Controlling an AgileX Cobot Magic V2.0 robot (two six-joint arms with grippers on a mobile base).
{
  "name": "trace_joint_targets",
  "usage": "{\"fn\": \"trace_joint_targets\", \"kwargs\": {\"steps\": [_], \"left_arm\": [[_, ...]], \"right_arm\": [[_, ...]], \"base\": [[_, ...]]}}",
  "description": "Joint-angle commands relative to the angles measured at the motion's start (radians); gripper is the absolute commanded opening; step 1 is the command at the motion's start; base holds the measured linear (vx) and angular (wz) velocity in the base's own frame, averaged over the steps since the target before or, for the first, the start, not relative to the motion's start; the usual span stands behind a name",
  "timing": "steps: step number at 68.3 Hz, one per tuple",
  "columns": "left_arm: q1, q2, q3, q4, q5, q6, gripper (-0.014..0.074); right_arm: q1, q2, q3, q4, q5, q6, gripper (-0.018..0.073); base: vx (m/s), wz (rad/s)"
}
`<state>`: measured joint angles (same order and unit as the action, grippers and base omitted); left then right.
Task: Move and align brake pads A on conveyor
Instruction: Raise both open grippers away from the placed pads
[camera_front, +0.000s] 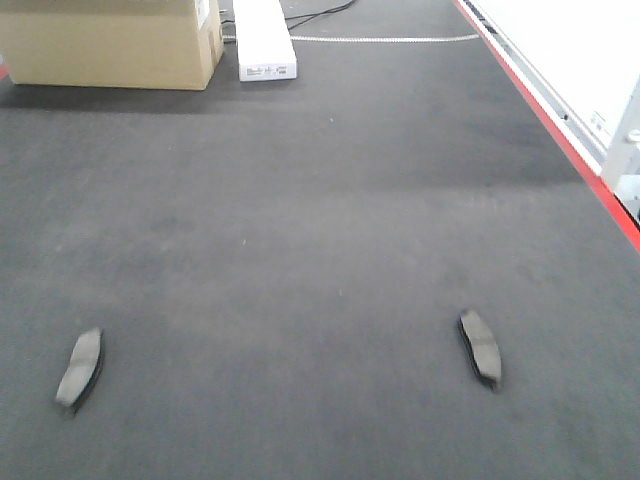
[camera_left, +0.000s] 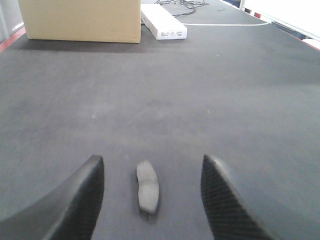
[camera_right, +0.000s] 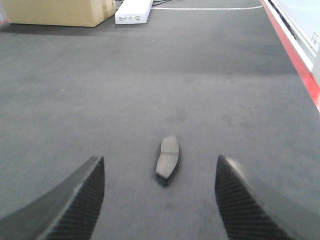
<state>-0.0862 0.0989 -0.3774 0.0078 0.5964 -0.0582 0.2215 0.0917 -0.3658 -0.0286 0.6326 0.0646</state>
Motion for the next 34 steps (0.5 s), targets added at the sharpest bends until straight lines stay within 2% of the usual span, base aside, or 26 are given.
{"fn": "trace_joint_targets", "kwargs": {"steps": [1, 34], "left_arm": [[-0.004, 0.012, -0.024, -0.008, -0.078, -0.002, 0.0422], [-0.004, 0.013, -0.024, -0.008, -0.078, -0.002, 0.0422]], "right_arm": [[-0.001, 0.014, -0.023, -0.005, -0.072, -0.011, 0.0466], [-0.001, 0.014, -0.023, -0.005, -0.072, -0.011, 0.0466]], "base": [[-0.29, 0.0], [-0.38, 0.0]]}}
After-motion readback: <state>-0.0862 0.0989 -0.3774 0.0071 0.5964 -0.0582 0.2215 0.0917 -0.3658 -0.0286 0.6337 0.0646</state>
